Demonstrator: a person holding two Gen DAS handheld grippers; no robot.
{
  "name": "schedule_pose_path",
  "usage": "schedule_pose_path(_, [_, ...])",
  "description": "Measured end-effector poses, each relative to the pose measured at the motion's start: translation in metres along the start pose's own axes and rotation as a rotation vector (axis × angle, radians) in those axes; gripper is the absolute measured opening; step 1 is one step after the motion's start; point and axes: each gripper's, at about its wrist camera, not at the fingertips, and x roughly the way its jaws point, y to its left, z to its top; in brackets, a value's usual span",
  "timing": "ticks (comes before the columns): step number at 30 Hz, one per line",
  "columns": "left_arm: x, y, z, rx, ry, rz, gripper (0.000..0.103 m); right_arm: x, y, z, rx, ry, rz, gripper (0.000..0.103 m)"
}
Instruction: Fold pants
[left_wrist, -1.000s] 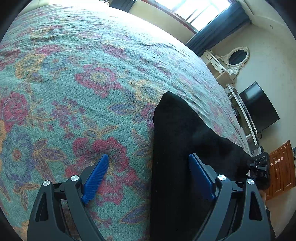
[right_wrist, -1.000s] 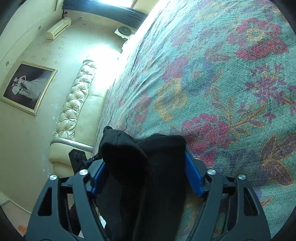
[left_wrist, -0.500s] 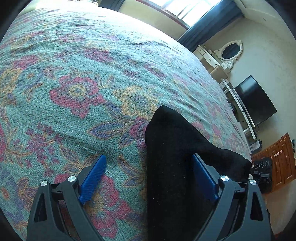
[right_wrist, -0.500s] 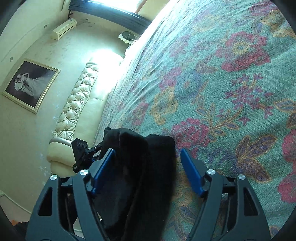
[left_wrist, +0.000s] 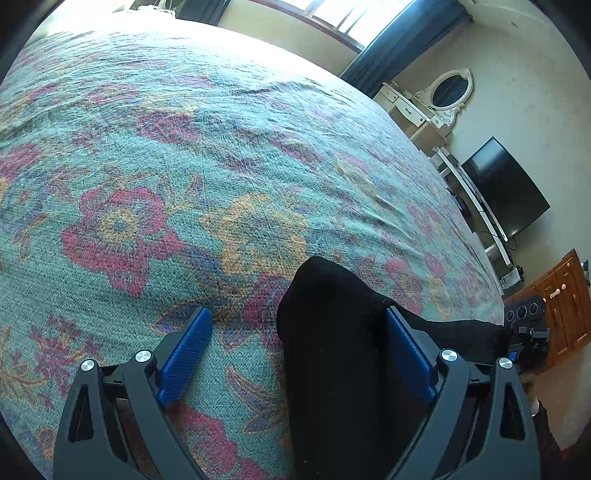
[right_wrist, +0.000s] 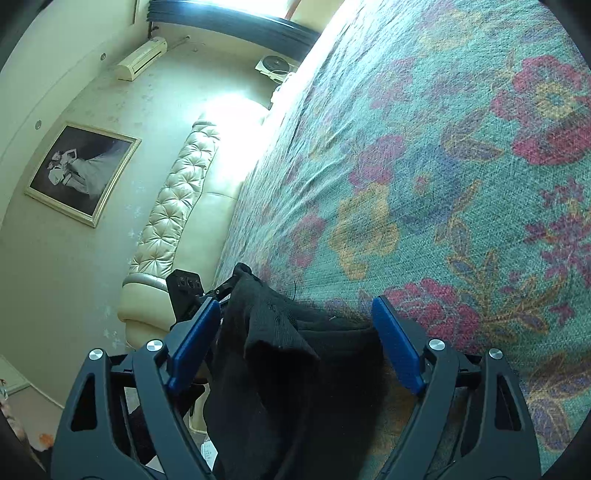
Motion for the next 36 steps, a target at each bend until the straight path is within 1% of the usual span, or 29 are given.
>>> schedule_pose_path(1, [0.001, 0.0, 0.001, 0.004, -0.001, -0.001, 0.091, 0.001, 0.001, -0.001, -0.013, 0.011, -0.021, 0.068])
schedule_pose_path(2, [0.001, 0.0, 0.001, 0.011, -0.001, -0.002, 0.091, 0.001, -0.001, -0.002, -0.016, 0.018, -0.043, 0.062])
schedule_pose_path(4, [0.001, 0.0, 0.0, 0.024, -0.002, -0.001, 0.091, -0.001, -0.008, -0.003, 0.001, 0.015, -0.038, 0.051])
schedule_pose_path(7, [0.002, -0.001, 0.0, 0.039, -0.005, 0.004, 0.091, -0.001, -0.01, -0.004, 0.001, 0.013, -0.039, 0.046])
schedule_pose_path(10, [0.003, -0.002, 0.002, 0.05, -0.007, 0.006, 0.091, -0.001, -0.012, -0.004, 0.004, 0.009, -0.039, 0.037])
schedule_pose_path(14, [0.004, -0.002, 0.003, 0.062, -0.006, 0.009, 0.091, -0.003, -0.016, -0.003, 0.023, 0.002, -0.013, 0.037])
schedule_pose_path(15, [0.004, -0.003, 0.004, 0.063, -0.006, 0.008, 0.091, -0.004, -0.015, -0.004, 0.024, 0.002, -0.012, 0.041])
schedule_pose_path(16, [0.003, -0.003, 0.003, 0.063, -0.007, 0.008, 0.091, -0.005, -0.015, -0.004, 0.029, 0.002, 0.002, 0.049])
schedule_pose_path(17, [0.003, -0.003, 0.003, 0.064, -0.008, 0.007, 0.091, -0.007, -0.014, -0.004, 0.037, 0.0, 0.024, 0.054])
schedule_pose_path(18, [0.004, -0.003, 0.003, 0.066, -0.008, 0.007, 0.091, -0.01, -0.013, -0.005, 0.042, -0.006, 0.047, 0.064])
schedule_pose_path(19, [0.003, -0.003, 0.003, 0.068, -0.008, 0.005, 0.091, -0.012, -0.011, -0.006, 0.04, -0.01, 0.064, 0.071])
schedule_pose_path(24, [0.004, -0.003, 0.004, 0.08, -0.012, -0.004, 0.091, -0.009, 0.0, -0.01, -0.037, 0.016, 0.054, 0.082])
schedule_pose_path(27, [0.003, -0.005, 0.005, 0.081, -0.031, -0.016, 0.091, -0.004, 0.006, -0.01, -0.071, 0.031, 0.056, 0.088])
schedule_pose_path(30, [0.006, -0.006, 0.005, 0.081, -0.038, -0.026, 0.091, 0.003, 0.01, -0.01, -0.105, 0.057, 0.04, 0.088])
schedule_pose_path(33, [0.008, -0.008, 0.007, 0.086, -0.042, -0.035, 0.091, 0.006, 0.01, -0.008, -0.108, 0.073, 0.042, 0.087])
schedule_pose_path(35, [0.009, -0.008, 0.007, 0.089, -0.042, -0.037, 0.091, 0.008, 0.01, -0.008, -0.111, 0.078, 0.022, 0.077])
schedule_pose_path(36, [0.009, -0.008, 0.008, 0.092, -0.04, -0.037, 0.091, 0.009, 0.008, -0.008, -0.107, 0.081, 0.003, 0.064])
